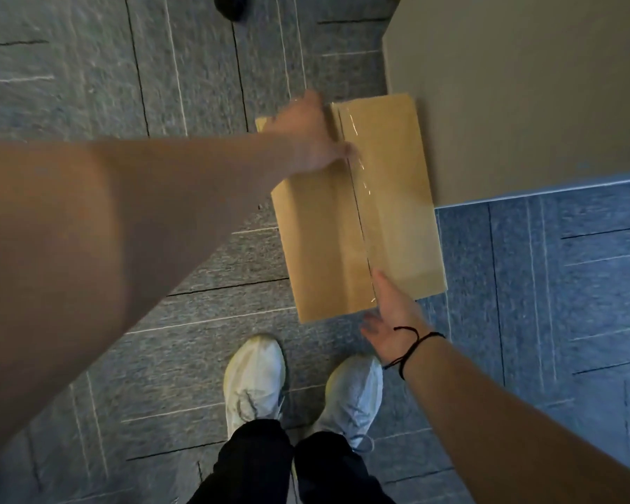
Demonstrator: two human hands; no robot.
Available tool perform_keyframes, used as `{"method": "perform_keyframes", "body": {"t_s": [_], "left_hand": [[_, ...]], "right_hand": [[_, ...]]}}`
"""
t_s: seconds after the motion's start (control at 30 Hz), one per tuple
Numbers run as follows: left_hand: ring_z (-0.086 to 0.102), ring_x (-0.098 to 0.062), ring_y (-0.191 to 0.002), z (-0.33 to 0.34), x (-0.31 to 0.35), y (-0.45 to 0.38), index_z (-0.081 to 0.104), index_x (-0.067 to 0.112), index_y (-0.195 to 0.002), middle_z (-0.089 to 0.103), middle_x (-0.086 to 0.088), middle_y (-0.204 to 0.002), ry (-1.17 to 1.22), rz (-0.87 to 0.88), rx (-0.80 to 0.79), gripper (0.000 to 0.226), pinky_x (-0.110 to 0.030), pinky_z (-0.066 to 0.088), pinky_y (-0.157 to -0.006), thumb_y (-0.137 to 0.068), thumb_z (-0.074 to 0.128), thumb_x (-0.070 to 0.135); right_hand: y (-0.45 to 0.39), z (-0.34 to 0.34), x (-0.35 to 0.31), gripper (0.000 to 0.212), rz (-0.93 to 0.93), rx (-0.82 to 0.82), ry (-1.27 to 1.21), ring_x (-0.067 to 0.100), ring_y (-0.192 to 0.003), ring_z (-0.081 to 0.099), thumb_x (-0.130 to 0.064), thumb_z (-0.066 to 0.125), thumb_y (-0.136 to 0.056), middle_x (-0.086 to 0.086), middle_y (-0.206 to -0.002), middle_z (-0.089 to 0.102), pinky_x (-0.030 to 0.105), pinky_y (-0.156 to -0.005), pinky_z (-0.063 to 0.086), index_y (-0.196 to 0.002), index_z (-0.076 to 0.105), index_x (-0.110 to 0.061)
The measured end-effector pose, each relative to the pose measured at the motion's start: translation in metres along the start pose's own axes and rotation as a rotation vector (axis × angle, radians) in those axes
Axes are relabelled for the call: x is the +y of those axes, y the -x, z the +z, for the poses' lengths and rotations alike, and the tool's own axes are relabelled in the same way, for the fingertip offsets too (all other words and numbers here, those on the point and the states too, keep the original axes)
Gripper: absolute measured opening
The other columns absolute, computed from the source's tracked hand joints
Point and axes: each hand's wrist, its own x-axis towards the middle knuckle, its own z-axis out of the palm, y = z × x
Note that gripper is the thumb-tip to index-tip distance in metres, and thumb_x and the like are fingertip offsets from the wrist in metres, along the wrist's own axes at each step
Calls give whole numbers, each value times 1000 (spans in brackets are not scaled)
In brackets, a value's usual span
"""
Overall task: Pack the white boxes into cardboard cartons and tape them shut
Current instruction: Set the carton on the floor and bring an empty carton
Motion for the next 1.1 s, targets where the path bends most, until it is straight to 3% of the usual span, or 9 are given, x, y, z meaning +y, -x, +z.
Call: {"method": "perform_keyframes", "body": {"t_s": [0.1, 0.2, 0.4, 0.53, 0.7, 0.8, 0.9, 0.97, 1.1], "left_hand": [[38, -32, -144, 11, -1, -21, 32, 20, -154, 44, -7, -155, -175, 54, -15, 96, -55, 20, -122, -80, 69, 68], [33, -34, -146, 17, -2, -33, 32, 24, -154, 40, -9, -157, -256, 82, 0, 97, -56, 20, -121, -78, 67, 72], [33, -39, -142, 7, -14, -27, 45, 27, -146, 41, -13, -151, -277, -41, -10, 100, -57, 34, -112, -63, 80, 71], [38, -35, -137, -20, -39, 0, 55, 20, -133, 50, -12, -141, -182, -169, 27, 97, -53, 40, -110, -56, 83, 72], [49, -33, -130, -67, -69, 60, 45, 15, -137, 53, -10, -139, 23, -340, 118, 106, -44, 45, -100, -54, 90, 63], [53, -33, -127, -106, -81, 103, 41, 9, -137, 55, -11, -136, 183, -419, 136, 108, -40, 45, -96, -55, 93, 57], [62, -29, -116, -148, -83, 154, 51, 12, -128, 65, -5, -123, 322, -490, 187, 125, -45, 52, -99, -27, 90, 75], [66, -24, -108, -176, -81, 187, 55, 17, -125, 68, 0, -116, 389, -520, 251, 126, -46, 55, -95, -20, 87, 79], [67, -21, -104, -232, -56, 264, 60, 16, -124, 69, 3, -114, 493, -540, 347, 109, -42, 56, -93, -35, 91, 71]], "right_hand": [[-19, 3, 4, 60, 13, -96, -108, 29, -114, 61, -59, 76, -79, 6, -128, 63, 42, -92, 51, -126, 58, -26], [-29, 7, 11, 40, 13, -137, -278, 31, -107, 66, -50, 77, -81, 9, -115, 70, 45, -85, 55, -108, 61, -25], [-21, 1, 7, 67, -5, -155, -320, 36, -102, 71, -37, 90, -61, 13, -111, 75, 62, -87, 56, -120, 64, -17], [7, -3, -11, 69, -26, -129, -190, 34, -99, 71, -34, 91, -56, 13, -111, 74, 61, -87, 57, -117, 64, -14], [70, 4, -24, 82, -126, -134, 15, 31, -97, 72, -41, 95, -45, 9, -111, 73, 57, -86, 58, -117, 64, -14], [114, 9, -33, 101, -196, -136, 100, 31, -95, 72, -48, 101, -26, 7, -109, 74, 56, -83, 59, -116, 66, -16], [171, 13, -48, 53, -296, -156, 147, 27, -87, 72, -27, 98, -58, 7, -102, 74, 46, -77, 59, -100, 67, -17], [212, 13, -61, 36, -381, -168, 166, 23, -82, 71, -18, 93, -69, 4, -96, 73, 40, -71, 58, -93, 65, -19], [306, 7, -79, 65, -498, -188, 257, 25, -89, 73, -31, 99, -52, 4, -102, 75, 49, -81, 61, -107, 66, -17]]}}
